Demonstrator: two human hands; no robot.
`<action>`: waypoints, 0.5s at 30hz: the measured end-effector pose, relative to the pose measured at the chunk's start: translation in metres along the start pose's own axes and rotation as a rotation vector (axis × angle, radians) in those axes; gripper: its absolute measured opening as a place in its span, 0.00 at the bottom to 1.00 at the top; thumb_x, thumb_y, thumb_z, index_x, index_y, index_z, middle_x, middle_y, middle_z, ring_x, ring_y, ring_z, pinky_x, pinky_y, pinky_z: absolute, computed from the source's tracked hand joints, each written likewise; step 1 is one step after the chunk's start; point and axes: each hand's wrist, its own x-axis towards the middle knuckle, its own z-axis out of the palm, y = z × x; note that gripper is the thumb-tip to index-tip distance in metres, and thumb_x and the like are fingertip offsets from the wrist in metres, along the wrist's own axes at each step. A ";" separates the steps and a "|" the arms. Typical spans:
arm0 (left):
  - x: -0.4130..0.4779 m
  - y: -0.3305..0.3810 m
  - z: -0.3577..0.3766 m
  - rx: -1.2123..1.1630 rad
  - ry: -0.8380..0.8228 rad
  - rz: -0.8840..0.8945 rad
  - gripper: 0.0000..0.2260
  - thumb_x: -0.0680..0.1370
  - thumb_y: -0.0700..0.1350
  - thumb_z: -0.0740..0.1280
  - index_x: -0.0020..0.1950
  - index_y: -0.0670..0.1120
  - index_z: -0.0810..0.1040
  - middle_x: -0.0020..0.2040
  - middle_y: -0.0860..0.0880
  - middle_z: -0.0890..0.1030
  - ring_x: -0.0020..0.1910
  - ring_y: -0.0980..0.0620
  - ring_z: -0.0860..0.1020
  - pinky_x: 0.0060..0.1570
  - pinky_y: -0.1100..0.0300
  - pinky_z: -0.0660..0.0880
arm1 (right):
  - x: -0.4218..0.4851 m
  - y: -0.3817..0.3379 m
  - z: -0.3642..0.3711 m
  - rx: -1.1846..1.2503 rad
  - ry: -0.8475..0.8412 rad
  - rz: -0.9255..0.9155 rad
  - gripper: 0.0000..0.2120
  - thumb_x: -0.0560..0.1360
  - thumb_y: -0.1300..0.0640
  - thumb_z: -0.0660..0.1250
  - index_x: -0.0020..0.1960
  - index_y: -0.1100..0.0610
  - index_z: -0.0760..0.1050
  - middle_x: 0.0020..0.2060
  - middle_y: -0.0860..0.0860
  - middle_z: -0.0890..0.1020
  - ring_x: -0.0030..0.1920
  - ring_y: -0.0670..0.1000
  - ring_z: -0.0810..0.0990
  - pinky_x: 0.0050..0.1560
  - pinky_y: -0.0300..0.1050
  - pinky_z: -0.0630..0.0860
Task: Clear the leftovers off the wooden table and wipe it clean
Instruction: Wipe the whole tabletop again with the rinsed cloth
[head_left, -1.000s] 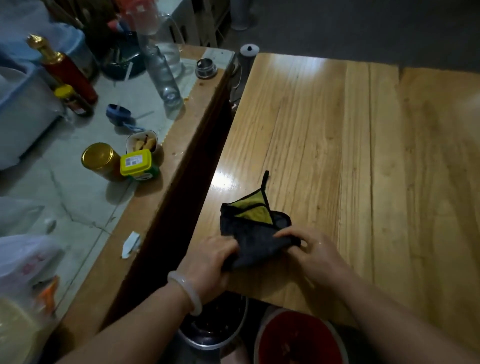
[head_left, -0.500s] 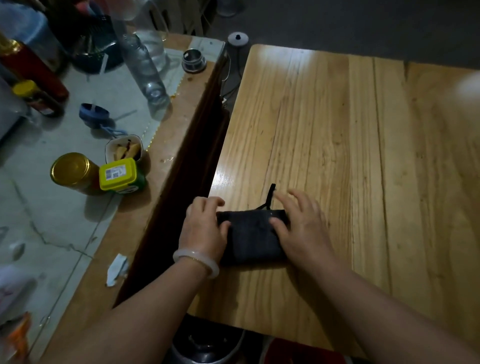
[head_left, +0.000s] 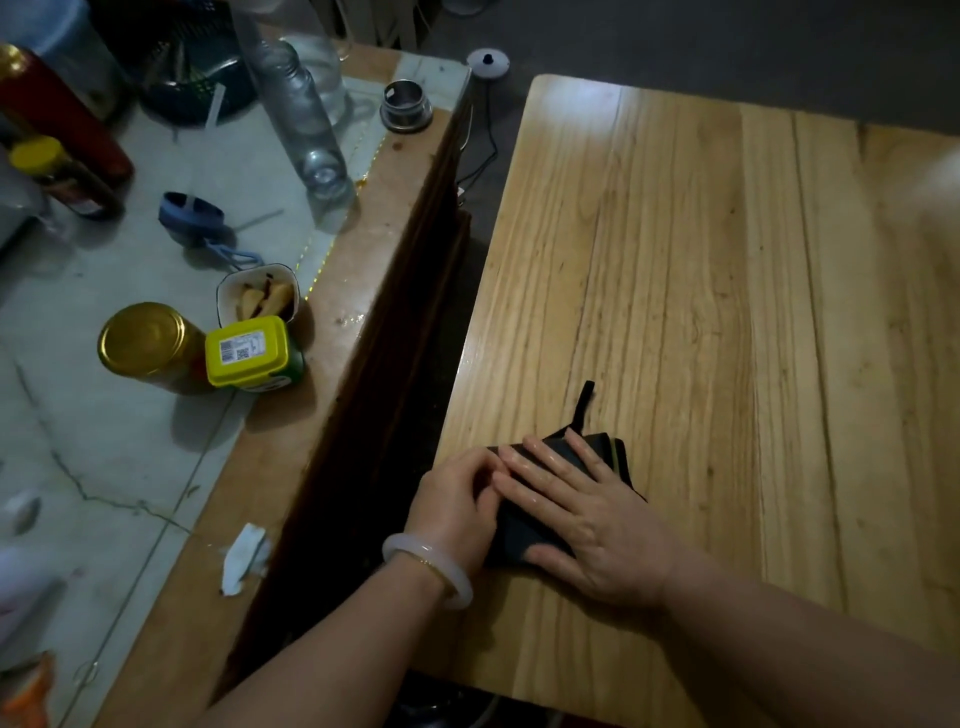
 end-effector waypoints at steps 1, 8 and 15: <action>0.001 -0.001 -0.002 -0.104 -0.010 -0.070 0.06 0.78 0.42 0.63 0.46 0.51 0.78 0.44 0.56 0.80 0.45 0.59 0.78 0.46 0.63 0.76 | 0.000 0.001 0.001 -0.023 0.008 -0.010 0.31 0.82 0.37 0.47 0.81 0.47 0.43 0.80 0.47 0.47 0.80 0.51 0.43 0.76 0.60 0.43; 0.004 0.004 -0.015 -1.094 0.056 -0.463 0.13 0.79 0.34 0.54 0.59 0.38 0.74 0.45 0.38 0.84 0.43 0.44 0.81 0.46 0.58 0.79 | 0.008 -0.001 0.008 -0.007 0.030 0.095 0.31 0.82 0.36 0.46 0.81 0.47 0.45 0.80 0.45 0.51 0.80 0.49 0.46 0.75 0.59 0.47; -0.009 0.003 -0.037 -1.364 -0.019 -0.472 0.21 0.80 0.48 0.48 0.68 0.41 0.69 0.59 0.37 0.80 0.59 0.40 0.78 0.63 0.46 0.69 | 0.005 0.004 0.012 0.020 0.046 0.120 0.32 0.81 0.36 0.48 0.80 0.49 0.51 0.79 0.46 0.53 0.79 0.50 0.48 0.75 0.61 0.51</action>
